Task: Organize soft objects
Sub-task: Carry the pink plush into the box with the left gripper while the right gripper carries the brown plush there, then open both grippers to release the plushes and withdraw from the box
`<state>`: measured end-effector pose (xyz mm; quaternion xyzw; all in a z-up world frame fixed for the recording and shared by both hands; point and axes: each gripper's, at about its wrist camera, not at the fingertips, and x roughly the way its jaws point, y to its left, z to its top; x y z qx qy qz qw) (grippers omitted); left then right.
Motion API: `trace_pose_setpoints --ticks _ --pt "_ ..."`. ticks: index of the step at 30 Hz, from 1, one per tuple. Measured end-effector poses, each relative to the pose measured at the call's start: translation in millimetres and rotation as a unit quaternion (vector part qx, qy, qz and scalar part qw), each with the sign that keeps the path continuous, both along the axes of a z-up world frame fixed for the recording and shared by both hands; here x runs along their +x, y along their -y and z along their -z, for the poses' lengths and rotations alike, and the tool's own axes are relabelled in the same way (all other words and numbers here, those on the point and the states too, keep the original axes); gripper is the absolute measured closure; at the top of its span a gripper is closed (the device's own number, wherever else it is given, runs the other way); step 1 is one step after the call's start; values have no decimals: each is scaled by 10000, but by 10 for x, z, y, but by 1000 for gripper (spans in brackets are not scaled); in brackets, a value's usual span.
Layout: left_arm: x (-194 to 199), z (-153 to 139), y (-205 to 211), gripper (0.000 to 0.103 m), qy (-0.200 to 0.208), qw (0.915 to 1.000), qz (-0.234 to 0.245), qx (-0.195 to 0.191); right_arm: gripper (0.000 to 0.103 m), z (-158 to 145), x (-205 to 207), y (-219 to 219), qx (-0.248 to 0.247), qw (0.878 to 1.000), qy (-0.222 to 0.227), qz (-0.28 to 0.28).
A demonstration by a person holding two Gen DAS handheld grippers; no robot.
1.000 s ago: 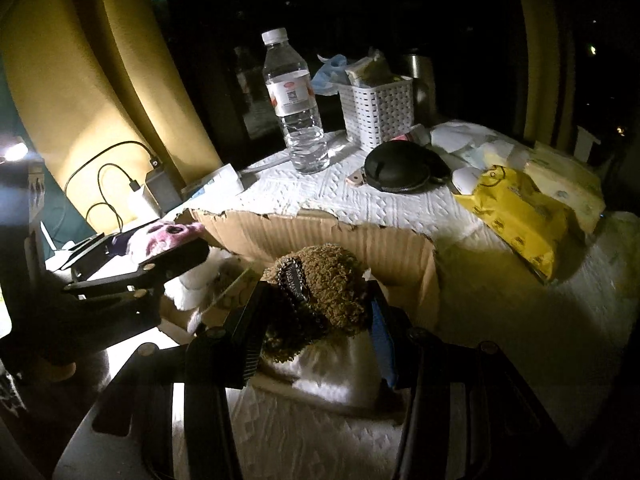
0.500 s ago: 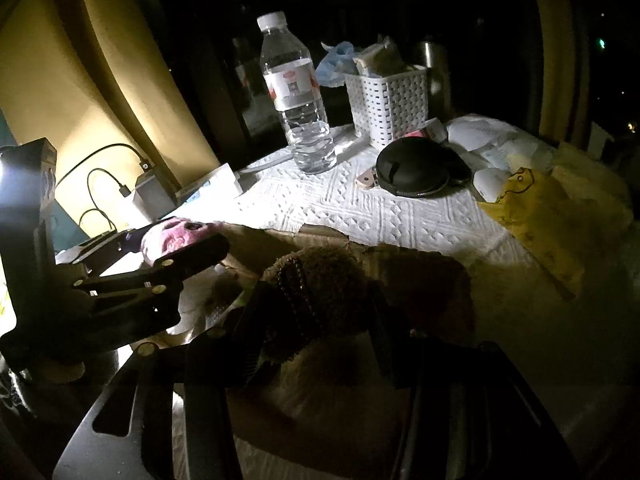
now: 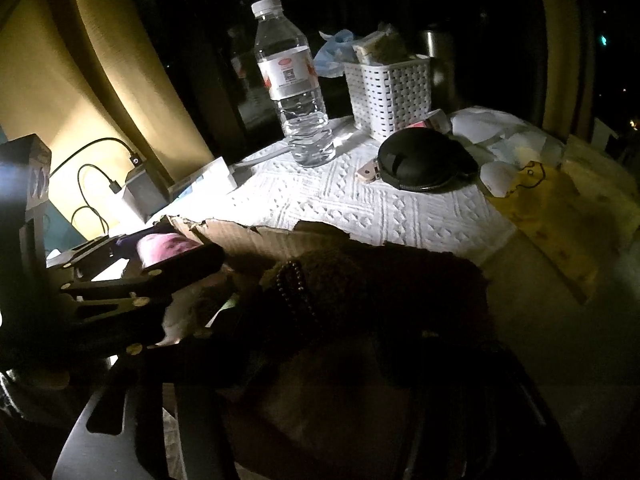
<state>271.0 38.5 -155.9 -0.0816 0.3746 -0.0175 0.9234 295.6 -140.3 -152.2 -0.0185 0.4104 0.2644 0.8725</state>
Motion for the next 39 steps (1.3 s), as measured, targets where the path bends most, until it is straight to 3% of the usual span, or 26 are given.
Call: trace_pose_setpoints --ticks 8,39 --pt "-109 -98 53 18 102 9999 45 4 42 -46 -87 38 -69 10000 47 17" --pt "-1008 -533 276 18 502 9985 144 187 42 -401 -826 310 -170 9988 402 235"
